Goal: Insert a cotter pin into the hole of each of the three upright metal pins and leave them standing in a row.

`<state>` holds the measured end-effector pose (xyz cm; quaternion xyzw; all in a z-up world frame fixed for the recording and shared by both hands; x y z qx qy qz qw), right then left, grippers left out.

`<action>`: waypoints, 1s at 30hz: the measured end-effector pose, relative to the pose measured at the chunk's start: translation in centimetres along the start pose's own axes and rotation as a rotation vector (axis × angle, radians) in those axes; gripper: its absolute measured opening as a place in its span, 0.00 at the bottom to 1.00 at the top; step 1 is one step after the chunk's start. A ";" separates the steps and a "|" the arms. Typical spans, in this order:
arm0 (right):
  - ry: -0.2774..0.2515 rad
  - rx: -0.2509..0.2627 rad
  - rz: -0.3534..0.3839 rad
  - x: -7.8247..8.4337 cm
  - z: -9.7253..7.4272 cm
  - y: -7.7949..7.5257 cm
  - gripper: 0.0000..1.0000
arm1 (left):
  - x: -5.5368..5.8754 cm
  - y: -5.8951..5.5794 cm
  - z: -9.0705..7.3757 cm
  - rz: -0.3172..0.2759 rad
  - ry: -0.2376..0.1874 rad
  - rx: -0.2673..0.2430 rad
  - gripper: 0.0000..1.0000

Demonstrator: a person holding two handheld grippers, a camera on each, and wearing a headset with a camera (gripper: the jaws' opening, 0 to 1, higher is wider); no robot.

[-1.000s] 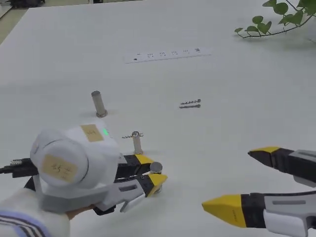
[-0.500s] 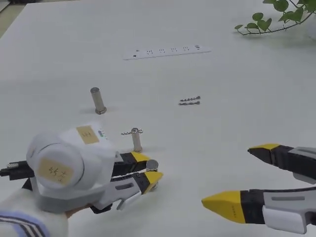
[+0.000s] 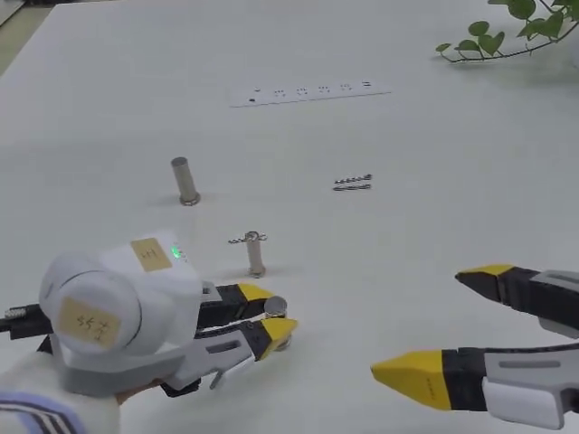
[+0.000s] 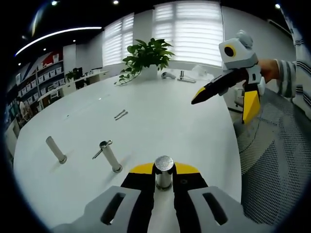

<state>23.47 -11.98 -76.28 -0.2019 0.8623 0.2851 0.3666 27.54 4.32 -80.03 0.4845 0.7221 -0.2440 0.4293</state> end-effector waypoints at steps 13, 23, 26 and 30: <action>0.002 -0.002 0.002 0.0 0.0 0.1 0.91 | -0.1 -0.6 -0.5 -0.090 -0.059 0.033 0.31; 0.026 0.002 -0.008 0.4 -0.1 -0.2 0.91 | -0.3 -0.7 -1.5 -0.150 -0.094 0.031 0.66; 0.030 0.005 -0.009 0.5 -0.1 -0.3 0.91 | -0.1 -0.3 -1.8 -0.169 -0.084 0.004 0.73; 0.038 0.011 -0.013 0.6 -0.2 -0.6 0.91 | 0.1 -0.5 -2.3 -0.243 -0.081 0.005 0.94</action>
Point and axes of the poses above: the centre of the closed fingertips' face, and the gripper's own axes: z roughly forward along the fingers, y roughly to its left, x roughly out of its underside, the point moved 5 cm from there along -z, roughly backward along the fingers, and after that the axes turned 6 degrees about z, right-handed, at the moved point
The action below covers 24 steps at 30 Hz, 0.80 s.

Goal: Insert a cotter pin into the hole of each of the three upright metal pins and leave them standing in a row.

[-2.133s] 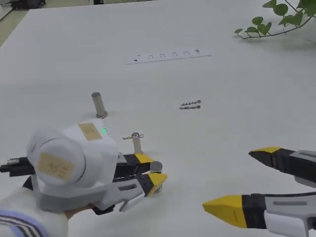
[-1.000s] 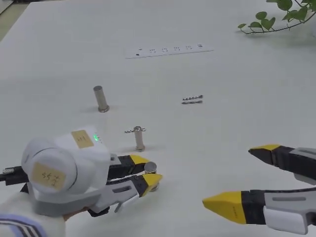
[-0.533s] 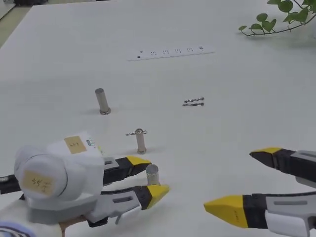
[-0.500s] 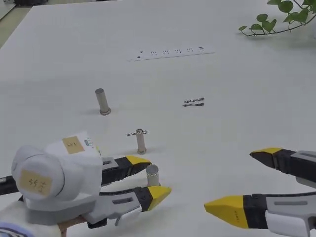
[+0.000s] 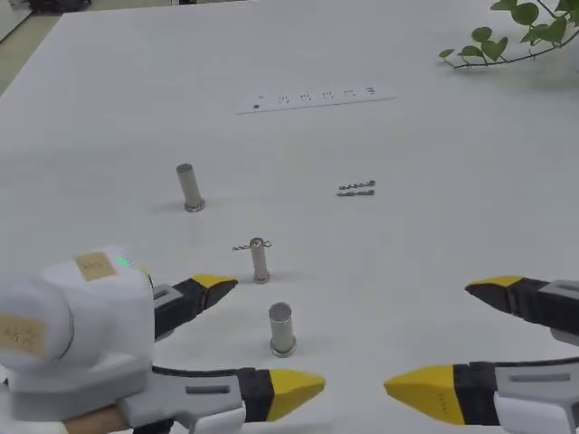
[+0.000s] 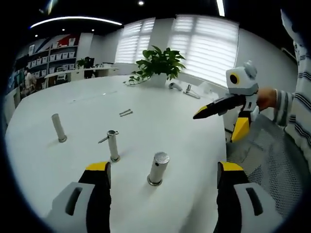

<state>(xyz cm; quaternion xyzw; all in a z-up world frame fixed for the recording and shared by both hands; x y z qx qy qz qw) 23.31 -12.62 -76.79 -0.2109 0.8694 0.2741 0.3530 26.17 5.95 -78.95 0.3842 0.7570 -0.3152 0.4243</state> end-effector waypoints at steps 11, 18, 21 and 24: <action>0.018 0.003 -0.024 -0.9 -0.2 -0.8 0.90 | 0.8 -0.7 -1.3 -0.027 0.013 0.002 0.99; 0.058 0.008 -0.079 -2.0 -0.2 -1.8 0.89 | 0.8 -1.0 -1.7 -0.083 -0.018 0.001 0.99; 0.107 0.010 -0.112 -2.2 0.0 -2.6 0.88 | 1.0 -1.1 -1.8 -0.086 -0.013 0.000 0.99; 0.138 0.007 -0.152 -2.6 0.2 -3.1 0.88 | 0.9 -1.1 -2.2 -0.098 -0.017 -0.008 0.99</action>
Point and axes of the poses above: the centre of the closed fingertips' face, and the gripper's own axes: z roughly forward along the fingers, y roughly to its left, x roughly out of its underside, the point moved 5 cm from there along -z, roughly backward along the fingers, and after that the axes turned 6 degrees about z, right-handed, at the moved point
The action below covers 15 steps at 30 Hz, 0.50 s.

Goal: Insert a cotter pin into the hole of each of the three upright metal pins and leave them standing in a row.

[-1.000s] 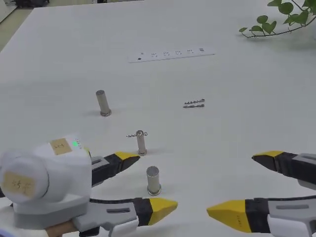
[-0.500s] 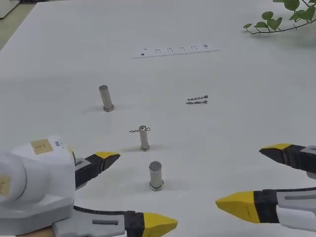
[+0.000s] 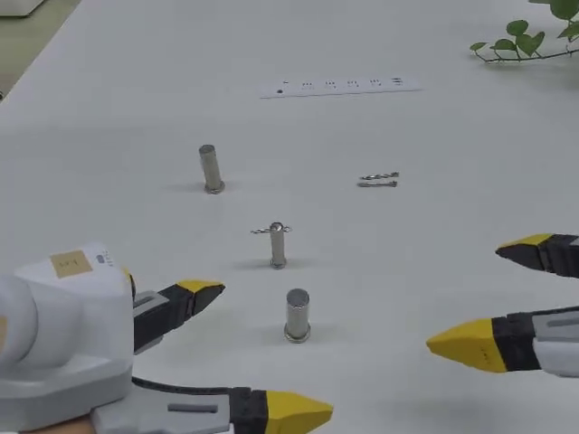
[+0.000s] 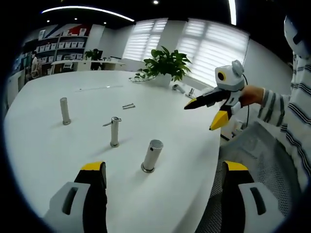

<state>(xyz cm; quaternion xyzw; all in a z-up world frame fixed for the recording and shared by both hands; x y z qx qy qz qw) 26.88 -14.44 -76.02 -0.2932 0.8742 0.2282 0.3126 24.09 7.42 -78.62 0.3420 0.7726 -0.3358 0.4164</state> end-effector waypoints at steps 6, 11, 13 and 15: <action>0.064 0.003 -0.083 -1.3 0.2 -1.7 0.86 | 0.0 0.0 -0.4 -0.023 -0.005 -0.001 0.99; 0.094 0.005 -0.130 -2.4 0.8 -3.2 0.85 | 0.1 -0.5 -0.5 -0.047 -0.008 0.013 0.99; 0.109 0.000 -0.159 -3.0 1.2 -3.6 0.84 | 0.1 -0.7 -0.5 -0.054 -0.012 0.011 0.99; 0.123 -0.004 -0.179 -3.5 1.6 -4.1 0.84 | 0.1 -0.7 -0.5 -0.060 -0.017 0.006 0.99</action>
Point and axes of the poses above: the centre of the closed fingertips' face, and the gripper's own axes: z roughly forward along the fingers, y roughly to its left, x roughly out of its underside, the point moved 5 cm from there along -z, roughly backward along the fingers, and after that the axes turned 6 degrees about z, right-handed, at the moved point
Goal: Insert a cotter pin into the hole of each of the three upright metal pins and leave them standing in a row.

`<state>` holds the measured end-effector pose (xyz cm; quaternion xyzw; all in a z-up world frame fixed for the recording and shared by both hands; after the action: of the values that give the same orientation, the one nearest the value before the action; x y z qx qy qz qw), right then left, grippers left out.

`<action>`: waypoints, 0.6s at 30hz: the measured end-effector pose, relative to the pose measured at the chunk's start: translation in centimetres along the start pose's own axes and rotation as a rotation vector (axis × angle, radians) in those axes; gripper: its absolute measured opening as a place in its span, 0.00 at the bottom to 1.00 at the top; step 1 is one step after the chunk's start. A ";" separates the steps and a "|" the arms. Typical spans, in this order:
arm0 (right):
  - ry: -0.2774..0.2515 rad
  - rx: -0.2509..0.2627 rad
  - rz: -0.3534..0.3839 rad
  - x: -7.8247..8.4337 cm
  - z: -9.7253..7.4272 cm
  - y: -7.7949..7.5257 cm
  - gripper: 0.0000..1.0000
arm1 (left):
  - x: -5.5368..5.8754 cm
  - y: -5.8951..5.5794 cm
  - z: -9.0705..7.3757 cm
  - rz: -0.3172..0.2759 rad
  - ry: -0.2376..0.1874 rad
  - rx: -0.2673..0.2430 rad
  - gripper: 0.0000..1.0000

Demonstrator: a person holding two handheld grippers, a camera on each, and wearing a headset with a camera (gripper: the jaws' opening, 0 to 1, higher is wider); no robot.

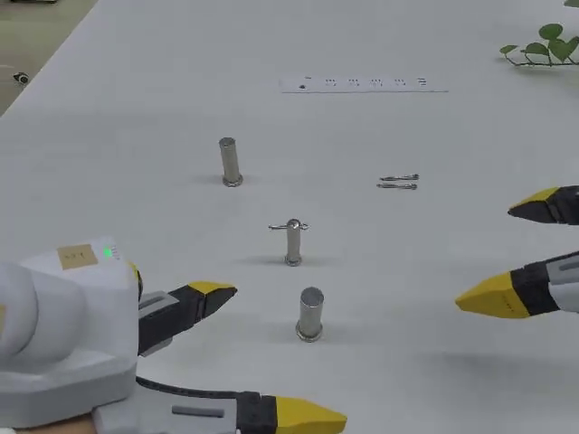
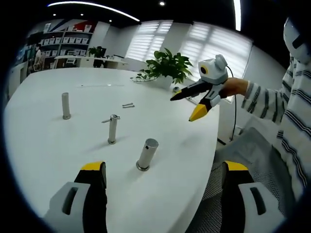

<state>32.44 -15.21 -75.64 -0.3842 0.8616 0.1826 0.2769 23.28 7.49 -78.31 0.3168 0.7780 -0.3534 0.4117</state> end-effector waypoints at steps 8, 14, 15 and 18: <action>0.052 -0.023 -0.066 -1.9 1.3 -1.5 0.82 | 0.1 -0.1 -0.3 -0.010 0.001 -0.007 0.99; 0.074 -0.024 -0.099 -3.1 2.2 -3.1 0.80 | 0.1 0.1 -0.7 -0.027 -0.004 -0.028 0.99; 0.078 -0.025 -0.099 -3.2 2.3 -3.3 0.79 | 0.2 0.2 -0.7 -0.028 -0.002 -0.030 0.99; 0.092 -0.032 -0.118 -3.8 2.9 -3.8 0.77 | 0.2 0.3 -0.8 -0.025 -0.004 -0.040 0.99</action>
<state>38.43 -13.99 -75.91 -0.4466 0.8464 0.1619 0.2409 23.06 8.32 -78.20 0.2980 0.7881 -0.3436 0.4148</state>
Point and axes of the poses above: the centre of the closed fingertips' face, and the gripper's own axes: z roughly forward along the fingers, y roughly to its left, x roughly out of its underside, the point moved 5 cm from there along -z, roughly backward along the fingers, and after that the axes turned 6 degrees about z, right-handed, at the moved point
